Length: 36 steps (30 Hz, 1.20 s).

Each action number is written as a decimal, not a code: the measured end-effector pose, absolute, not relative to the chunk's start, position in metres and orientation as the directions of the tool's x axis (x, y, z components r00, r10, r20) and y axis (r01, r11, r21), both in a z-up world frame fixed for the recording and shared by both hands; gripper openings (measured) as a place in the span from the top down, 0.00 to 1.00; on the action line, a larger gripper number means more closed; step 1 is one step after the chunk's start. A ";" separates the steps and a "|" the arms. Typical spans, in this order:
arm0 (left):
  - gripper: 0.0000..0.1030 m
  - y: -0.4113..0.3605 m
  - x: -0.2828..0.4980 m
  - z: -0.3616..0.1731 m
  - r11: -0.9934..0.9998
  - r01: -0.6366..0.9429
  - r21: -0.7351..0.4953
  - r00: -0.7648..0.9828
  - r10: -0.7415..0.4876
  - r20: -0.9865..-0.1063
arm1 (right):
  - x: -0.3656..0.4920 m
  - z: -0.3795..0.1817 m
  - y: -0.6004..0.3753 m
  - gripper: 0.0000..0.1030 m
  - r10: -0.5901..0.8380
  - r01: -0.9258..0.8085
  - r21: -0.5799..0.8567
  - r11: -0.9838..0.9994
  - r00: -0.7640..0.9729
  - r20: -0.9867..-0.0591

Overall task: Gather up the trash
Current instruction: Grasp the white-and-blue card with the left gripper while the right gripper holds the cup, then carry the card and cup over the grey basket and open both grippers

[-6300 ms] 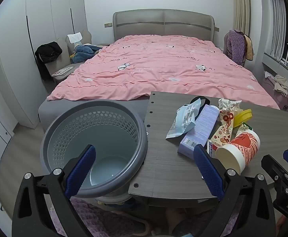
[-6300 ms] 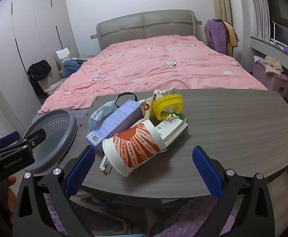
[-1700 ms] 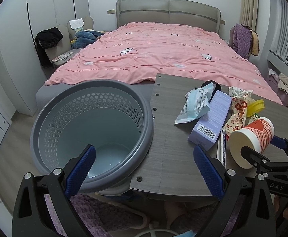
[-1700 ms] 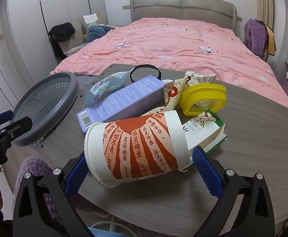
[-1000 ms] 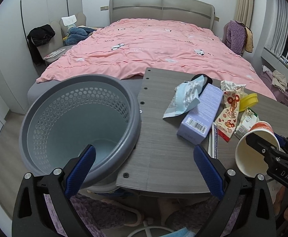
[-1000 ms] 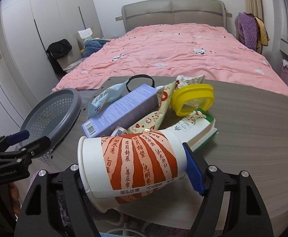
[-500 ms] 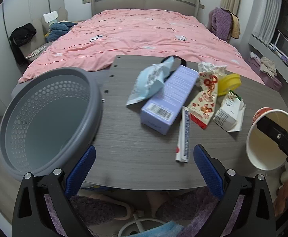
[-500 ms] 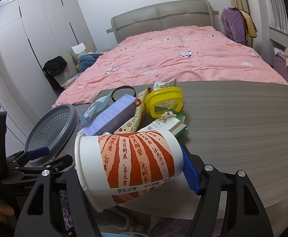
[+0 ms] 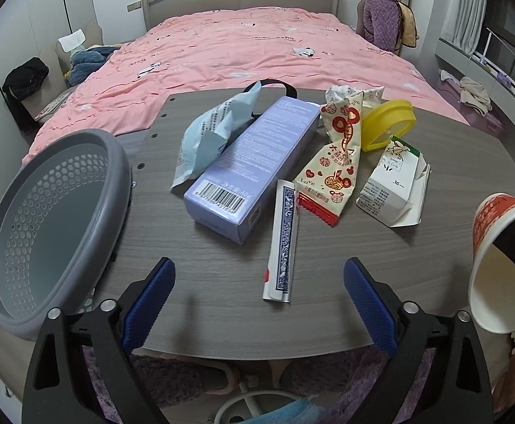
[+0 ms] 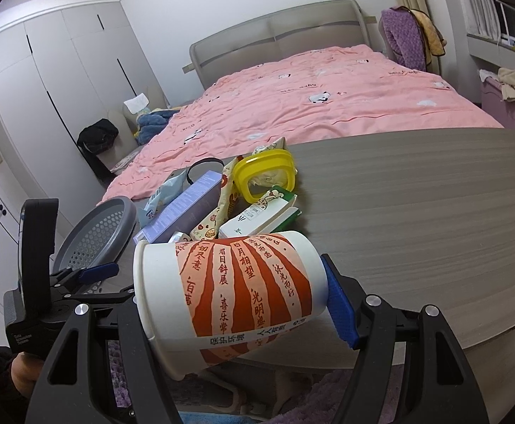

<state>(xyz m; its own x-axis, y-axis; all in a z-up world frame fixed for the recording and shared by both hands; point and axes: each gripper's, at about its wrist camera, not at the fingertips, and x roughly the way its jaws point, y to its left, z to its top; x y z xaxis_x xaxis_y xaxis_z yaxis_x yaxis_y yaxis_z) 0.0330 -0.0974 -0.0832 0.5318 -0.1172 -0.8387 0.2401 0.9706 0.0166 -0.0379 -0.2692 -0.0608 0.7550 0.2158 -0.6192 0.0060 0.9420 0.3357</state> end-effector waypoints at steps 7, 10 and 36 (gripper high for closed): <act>0.44 -0.107 0.041 -0.096 0.967 0.253 0.023 0.483 -0.106 -0.869 | -0.041 -0.063 -0.275 0.35 0.228 0.008 0.360 0.933 0.760 -0.608; 0.54 -0.108 0.043 -0.096 0.966 0.257 0.018 0.486 -0.113 -0.867 | -0.042 -0.064 -0.278 0.35 0.230 0.009 0.364 0.932 0.761 -0.606; 0.84 -0.033 0.009 -0.016 0.975 0.218 -0.045 0.671 -0.183 -0.718 | -0.009 -0.023 -0.206 0.35 0.290 -0.135 0.296 0.945 0.761 -0.580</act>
